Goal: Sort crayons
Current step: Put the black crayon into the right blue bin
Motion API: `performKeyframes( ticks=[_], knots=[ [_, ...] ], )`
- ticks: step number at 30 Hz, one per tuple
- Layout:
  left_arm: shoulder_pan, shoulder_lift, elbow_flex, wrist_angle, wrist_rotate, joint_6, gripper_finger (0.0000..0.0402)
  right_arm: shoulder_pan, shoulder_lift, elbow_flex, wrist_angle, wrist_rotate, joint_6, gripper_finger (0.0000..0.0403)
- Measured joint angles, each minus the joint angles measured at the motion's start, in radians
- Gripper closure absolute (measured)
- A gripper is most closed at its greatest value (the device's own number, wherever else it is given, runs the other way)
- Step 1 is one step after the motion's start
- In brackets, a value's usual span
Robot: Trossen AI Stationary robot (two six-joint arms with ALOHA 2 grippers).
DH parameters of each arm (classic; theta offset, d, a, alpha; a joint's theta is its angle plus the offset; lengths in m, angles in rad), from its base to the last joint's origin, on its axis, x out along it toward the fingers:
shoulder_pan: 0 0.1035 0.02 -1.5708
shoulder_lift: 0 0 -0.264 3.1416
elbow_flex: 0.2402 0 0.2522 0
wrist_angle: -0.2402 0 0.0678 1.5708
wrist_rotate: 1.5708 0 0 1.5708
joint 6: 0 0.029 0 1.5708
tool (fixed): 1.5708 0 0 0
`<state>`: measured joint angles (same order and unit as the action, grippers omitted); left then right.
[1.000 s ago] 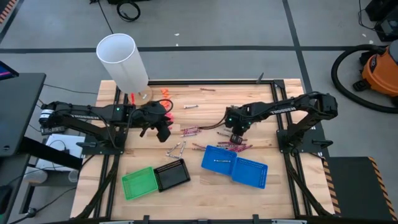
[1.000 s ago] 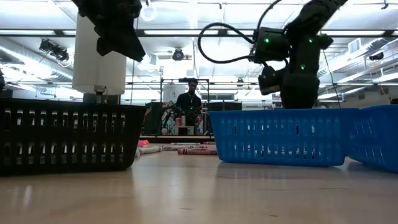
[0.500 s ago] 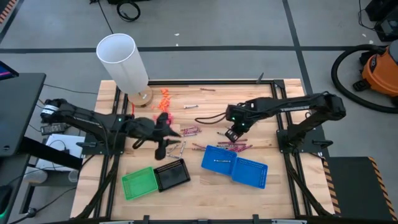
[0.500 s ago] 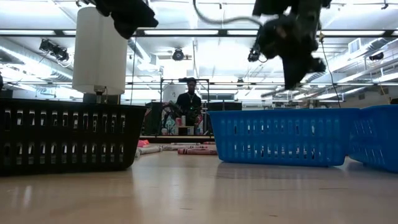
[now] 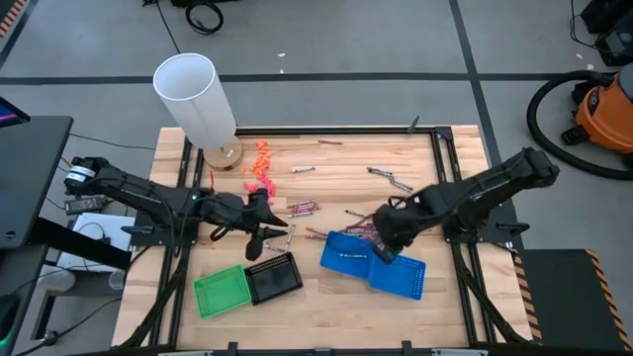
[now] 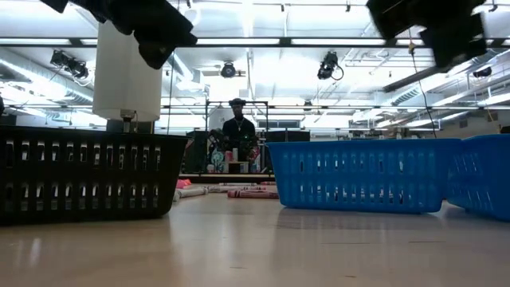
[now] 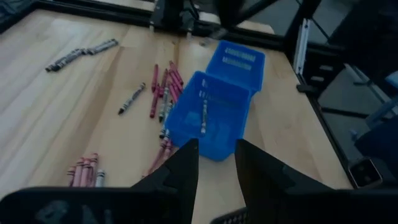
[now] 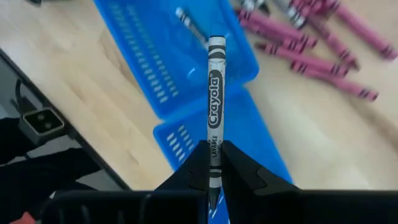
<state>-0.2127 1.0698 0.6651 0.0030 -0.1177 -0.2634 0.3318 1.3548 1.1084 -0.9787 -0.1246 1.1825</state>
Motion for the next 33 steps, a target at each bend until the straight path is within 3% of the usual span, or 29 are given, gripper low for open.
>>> performKeyframes(
  ticks=[6, 12, 20, 25, 33],
  knots=[
    [0.022, 0.0, 0.0, 0.003, 0.0, -0.012, 0.0288, 0.132, 0.006, -0.017, 0.007, 0.046, 0.123, 0.0371],
    [0.048, 0.0, 0.0, 0.002, 0.0, -0.03, 0.0288, 0.206, 0.026, -0.135, 0.065, 0.073, 0.161, 0.037],
    [0.06, 0.0, 0.0, 0.005, -0.001, -0.075, 0.0288, 0.217, 0.035, -0.302, 0.272, 0.028, 0.1, 0.0361],
    [0.06, 0.0, 0.0, 0.004, 0.0, -0.093, 0.0288, 0.217, 0.034, -0.371, 0.371, -0.004, 0.096, 0.0332],
    [0.06, 0.0, 0.0, 0.004, -0.001, -0.095, 0.0288, 0.174, 0.032, -0.295, 0.35, -0.109, 0.017, 0.0279]
  ],
)
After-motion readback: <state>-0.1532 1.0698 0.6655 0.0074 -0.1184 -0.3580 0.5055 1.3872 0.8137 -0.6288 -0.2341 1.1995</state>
